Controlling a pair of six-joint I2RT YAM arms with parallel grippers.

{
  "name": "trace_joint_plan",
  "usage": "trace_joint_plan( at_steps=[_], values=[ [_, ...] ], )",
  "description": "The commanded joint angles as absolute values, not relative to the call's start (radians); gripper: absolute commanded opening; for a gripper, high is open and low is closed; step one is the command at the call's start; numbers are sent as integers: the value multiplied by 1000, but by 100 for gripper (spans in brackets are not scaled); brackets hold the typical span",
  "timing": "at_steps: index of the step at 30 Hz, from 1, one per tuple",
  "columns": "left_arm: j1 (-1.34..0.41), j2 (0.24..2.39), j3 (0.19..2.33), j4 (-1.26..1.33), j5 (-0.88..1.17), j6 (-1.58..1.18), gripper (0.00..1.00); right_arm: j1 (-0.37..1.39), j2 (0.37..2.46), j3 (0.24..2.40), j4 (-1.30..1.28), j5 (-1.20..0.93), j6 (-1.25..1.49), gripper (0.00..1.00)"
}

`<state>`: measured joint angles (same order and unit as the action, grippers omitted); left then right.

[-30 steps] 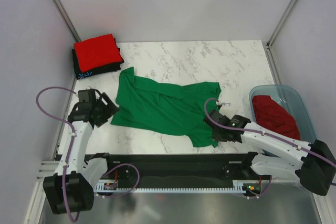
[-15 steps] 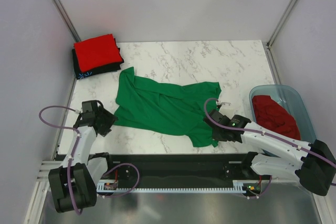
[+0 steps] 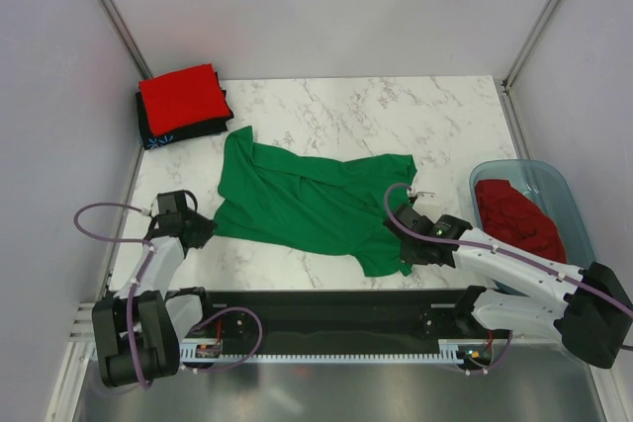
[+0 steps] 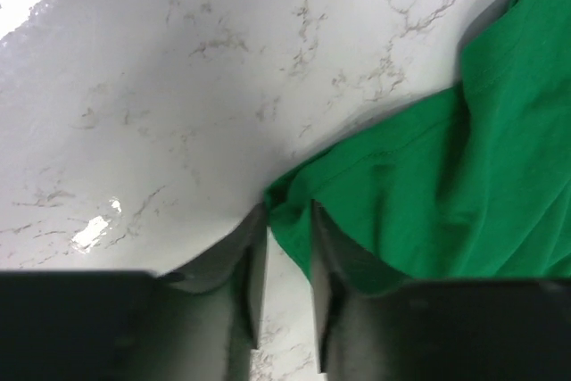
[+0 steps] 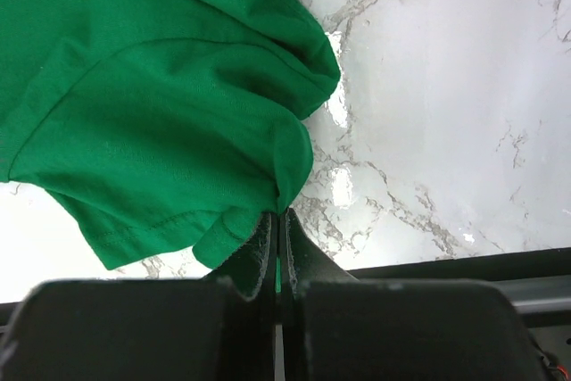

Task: Fold and stack the t-shirts
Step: Flatten the tshirt out

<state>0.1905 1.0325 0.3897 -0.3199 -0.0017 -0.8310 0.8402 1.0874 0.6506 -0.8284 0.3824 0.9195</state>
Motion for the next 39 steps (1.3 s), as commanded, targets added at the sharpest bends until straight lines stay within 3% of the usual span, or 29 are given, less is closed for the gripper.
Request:
trace_joint_plan(
  at_steps=[1, 2, 3, 4, 11, 23, 30, 39],
  values=[
    [198, 1052, 362, -269, -25, -867, 27, 838, 1088, 658, -830, 391, 911, 0],
    [198, 1054, 364, -265, -12, -867, 20, 836, 1091, 661, -839, 390, 914, 0],
    [198, 1049, 367, -267, -5, -864, 3, 838, 1091, 672, -844, 388, 916, 0],
    [198, 1040, 374, -268, -5, -861, 2, 838, 1088, 679, -850, 387, 917, 0],
    [198, 825, 584, -420, 141, -808, 2, 838, 1020, 866, -1004, 448, 899, 0],
    [198, 779, 1198, -624, 195, -793, 2, 836, 1034, 1619, -1281, 598, 772, 0],
    [198, 831, 1509, -627, 198, -703, 2, 838, 1083, 2104, -1227, 513, 455, 0],
    [137, 819, 1775, -646, 164, -611, 2, 838, 897, 2167, -881, 178, 292, 0]
  ],
)
